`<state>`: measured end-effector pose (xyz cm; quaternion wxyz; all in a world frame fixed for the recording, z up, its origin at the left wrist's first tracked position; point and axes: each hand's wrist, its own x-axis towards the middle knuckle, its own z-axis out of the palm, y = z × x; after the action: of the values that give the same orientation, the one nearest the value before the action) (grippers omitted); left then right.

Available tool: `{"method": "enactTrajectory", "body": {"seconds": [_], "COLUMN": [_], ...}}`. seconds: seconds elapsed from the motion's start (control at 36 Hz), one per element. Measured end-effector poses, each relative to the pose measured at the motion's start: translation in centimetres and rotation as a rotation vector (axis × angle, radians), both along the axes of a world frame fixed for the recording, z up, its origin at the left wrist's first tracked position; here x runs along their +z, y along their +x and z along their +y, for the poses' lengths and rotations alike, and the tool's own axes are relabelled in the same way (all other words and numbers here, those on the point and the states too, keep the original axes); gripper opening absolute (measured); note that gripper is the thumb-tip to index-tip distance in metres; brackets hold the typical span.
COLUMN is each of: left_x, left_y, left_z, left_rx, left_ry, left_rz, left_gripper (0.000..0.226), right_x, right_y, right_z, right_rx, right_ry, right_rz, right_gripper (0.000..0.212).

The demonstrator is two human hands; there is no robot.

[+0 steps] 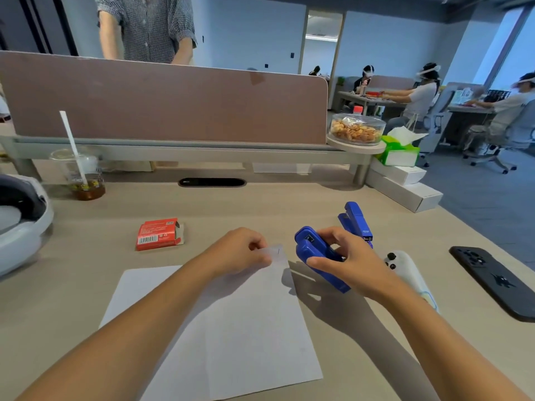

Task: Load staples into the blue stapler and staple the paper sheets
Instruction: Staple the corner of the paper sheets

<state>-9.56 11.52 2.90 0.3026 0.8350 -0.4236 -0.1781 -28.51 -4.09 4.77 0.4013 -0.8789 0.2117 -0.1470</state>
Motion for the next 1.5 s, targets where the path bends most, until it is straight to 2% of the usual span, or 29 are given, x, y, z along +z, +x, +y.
{"method": "enactTrajectory", "body": {"seconds": [0.14, 0.39, 0.67, 0.78, 1.14, 1.36, 1.5], "left_x": [0.3, 0.4, 0.8, 0.7, 0.7, 0.8, 0.7], "left_y": [0.1, -0.2, -0.3, -0.6, -0.2, 0.3, -0.2], "left_z": [1.6, 2.3, 2.7, 2.8, 3.0, 3.3, 3.1], "left_rx": [0.013, 0.046, 0.027, 0.045, -0.025, -0.078, -0.088], "left_ry": [-0.164, -0.209, -0.236, -0.265, -0.214, -0.131, -0.118], "left_rz": [0.049, -0.023, -0.001, 0.047, 0.038, 0.12, 0.064], "left_gripper": [0.005, 0.005, 0.006, 0.007, 0.009, 0.041, 0.034], "right_x": [0.1, -0.2, -0.4, -0.6, -0.7, -0.3, -0.4], "right_y": [0.7, 1.9, 2.4, 2.7, 3.2, 3.0, 3.0], "right_z": [0.7, 1.9, 2.6, 3.0, 3.6, 4.0, 4.2], "right_rx": [0.053, 0.144, 0.202, 0.202, 0.178, 0.191, 0.197], "right_ry": [-0.061, -0.148, -0.236, -0.265, -0.313, -0.368, -0.413], "right_rz": [0.058, 0.141, 0.167, 0.169, 0.14, 0.147, 0.143], "right_gripper": [0.044, 0.044, 0.04, 0.045, 0.044, 0.042, 0.043]}}
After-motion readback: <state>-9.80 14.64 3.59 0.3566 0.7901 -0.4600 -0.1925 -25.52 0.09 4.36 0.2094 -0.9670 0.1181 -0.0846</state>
